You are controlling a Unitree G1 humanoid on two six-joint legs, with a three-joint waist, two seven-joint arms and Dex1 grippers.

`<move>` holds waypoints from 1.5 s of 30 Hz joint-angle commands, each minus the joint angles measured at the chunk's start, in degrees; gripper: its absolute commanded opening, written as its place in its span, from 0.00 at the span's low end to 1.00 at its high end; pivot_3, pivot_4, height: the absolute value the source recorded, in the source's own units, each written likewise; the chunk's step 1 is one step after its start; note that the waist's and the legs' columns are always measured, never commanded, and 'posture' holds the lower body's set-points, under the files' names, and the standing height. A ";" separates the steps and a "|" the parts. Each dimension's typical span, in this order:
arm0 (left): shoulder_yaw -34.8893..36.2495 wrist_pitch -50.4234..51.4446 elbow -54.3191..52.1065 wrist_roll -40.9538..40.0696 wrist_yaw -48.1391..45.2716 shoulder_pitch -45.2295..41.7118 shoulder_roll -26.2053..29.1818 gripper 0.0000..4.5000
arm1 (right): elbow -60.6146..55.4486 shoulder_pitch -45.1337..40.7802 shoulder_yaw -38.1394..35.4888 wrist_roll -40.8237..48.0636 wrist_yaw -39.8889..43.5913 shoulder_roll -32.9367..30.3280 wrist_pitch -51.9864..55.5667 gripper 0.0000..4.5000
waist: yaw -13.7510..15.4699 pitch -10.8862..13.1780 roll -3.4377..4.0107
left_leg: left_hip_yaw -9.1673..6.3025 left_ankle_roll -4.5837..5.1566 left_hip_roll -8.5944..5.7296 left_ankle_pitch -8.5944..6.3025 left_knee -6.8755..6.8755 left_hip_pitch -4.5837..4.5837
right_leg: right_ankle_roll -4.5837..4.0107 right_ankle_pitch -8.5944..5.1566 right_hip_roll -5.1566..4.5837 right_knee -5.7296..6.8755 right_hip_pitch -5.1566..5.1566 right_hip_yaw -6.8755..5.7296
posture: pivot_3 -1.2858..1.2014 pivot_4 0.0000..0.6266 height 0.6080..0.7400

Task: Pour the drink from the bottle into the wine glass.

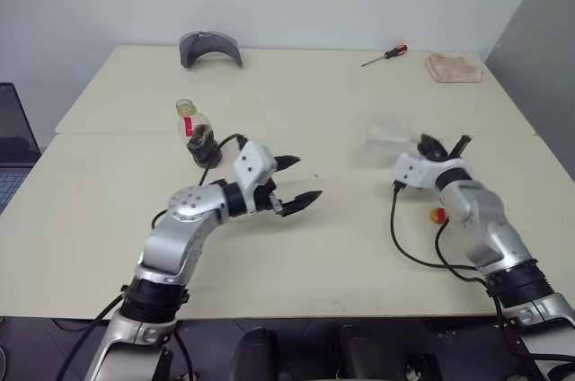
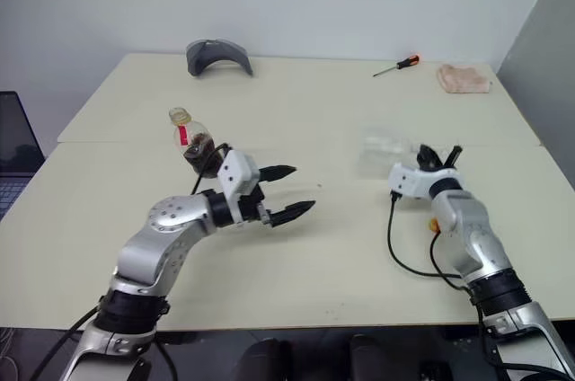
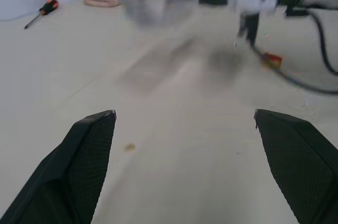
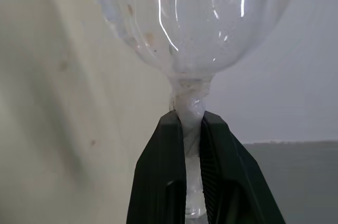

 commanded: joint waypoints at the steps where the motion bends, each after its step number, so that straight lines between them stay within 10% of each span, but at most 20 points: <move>1: 4.43 1.89 -4.77 -3.91 -1.16 2.22 2.60 1.00 | -6.13 0.63 -4.67 12.30 3.22 6.77 1.36 0.02 | 0.10 0.00 -0.01 | -0.02 0.01 0.02 -0.01 -0.01 0.00 | -0.02 -0.01 0.01 0.02 0.01 -0.04 | 0.52 0.24 1.00; 12: 14.36 10.51 -12.82 -14.84 2.49 6.24 5.51 1.00 | 7.57 -1.15 -6.56 39.67 11.25 27.34 -10.10 0.02 | 0.36 0.01 0.00 | -0.02 0.17 -0.08 -0.10 0.02 0.00 | -0.04 0.00 -0.13 0.02 0.06 -0.05 | 0.52 0.24 1.00; 23: 16.97 14.45 -16.41 -17.99 6.80 6.00 8.24 1.00 | 32.81 -12.22 -5.58 42.00 13.25 34.15 -26.42 0.02 | 0.19 0.02 0.01 | -0.03 0.16 -0.06 -0.09 -0.03 0.02 | -0.06 0.00 -0.11 0.04 0.04 -0.05 | 0.52 0.24 1.00; 38: 16.46 11.86 -14.06 -16.33 5.71 6.99 9.91 1.00 | 37.63 -11.49 -3.77 41.91 15.18 35.41 -30.21 0.02 | 0.20 0.03 0.03 | -0.03 0.14 -0.04 -0.09 -0.03 0.03 | -0.07 0.00 -0.13 0.05 0.04 -0.05 | 0.52 0.24 1.00; 45: 16.56 10.02 -13.05 -17.51 4.32 5.06 9.01 1.00 | 37.36 -10.95 -3.53 42.13 16.07 34.97 -29.82 0.57 | 0.21 0.03 0.03 | -0.03 0.15 -0.04 -0.10 -0.03 0.03 | -0.07 0.00 -0.13 0.05 0.04 -0.06 | 0.52 0.24 1.00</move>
